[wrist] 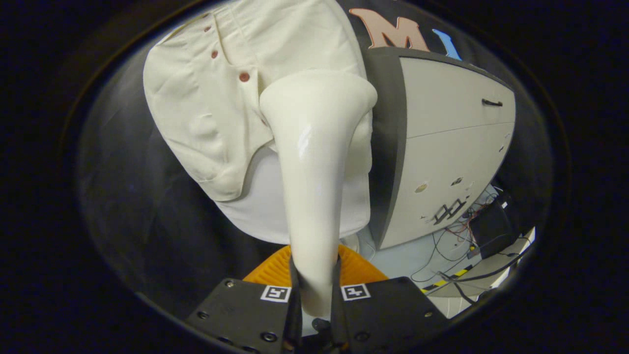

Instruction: Iron the clothes twice with a garment steamer, once on the left side and once on the right side.

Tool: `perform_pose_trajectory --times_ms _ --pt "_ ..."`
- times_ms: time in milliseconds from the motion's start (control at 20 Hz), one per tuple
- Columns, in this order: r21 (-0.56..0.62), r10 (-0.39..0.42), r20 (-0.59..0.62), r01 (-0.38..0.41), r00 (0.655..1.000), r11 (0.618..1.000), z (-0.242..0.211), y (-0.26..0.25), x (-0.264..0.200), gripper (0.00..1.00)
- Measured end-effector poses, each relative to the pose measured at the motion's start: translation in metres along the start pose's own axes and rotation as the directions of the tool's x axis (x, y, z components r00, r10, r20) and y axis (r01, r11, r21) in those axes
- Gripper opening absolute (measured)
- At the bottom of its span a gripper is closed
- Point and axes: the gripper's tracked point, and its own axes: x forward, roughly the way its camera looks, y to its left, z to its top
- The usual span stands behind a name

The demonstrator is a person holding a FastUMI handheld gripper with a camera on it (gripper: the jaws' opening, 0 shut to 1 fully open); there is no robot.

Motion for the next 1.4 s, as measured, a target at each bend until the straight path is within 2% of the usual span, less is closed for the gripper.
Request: perform_pose_trajectory --times_ms 150,400,600,750,850,1050,1350,1400 --pt "-0.013 0.004 0.078 -0.003 0.997 1.000 0.016 0.006 -0.043 0.23" --pt "-0.086 0.007 0.248 0.015 0.969 0.996 0.057 0.018 -0.125 0.23" --pt "-0.168 0.050 0.404 0.020 0.914 0.986 0.086 0.030 -0.198 0.23" --pt "-0.191 0.109 0.444 -0.025 0.889 0.981 0.091 0.030 -0.236 0.23" --pt "-0.184 0.133 0.474 -0.050 0.870 0.982 0.091 0.017 -0.261 0.23" --pt "-0.191 0.138 0.539 -0.039 0.831 0.981 0.094 -0.019 -0.308 0.22" --pt "-0.165 0.121 0.615 -0.023 0.779 0.986 0.090 -0.061 -0.345 0.22" --pt "-0.169 0.121 0.609 -0.021 0.784 0.985 0.085 -0.064 -0.345 0.22"
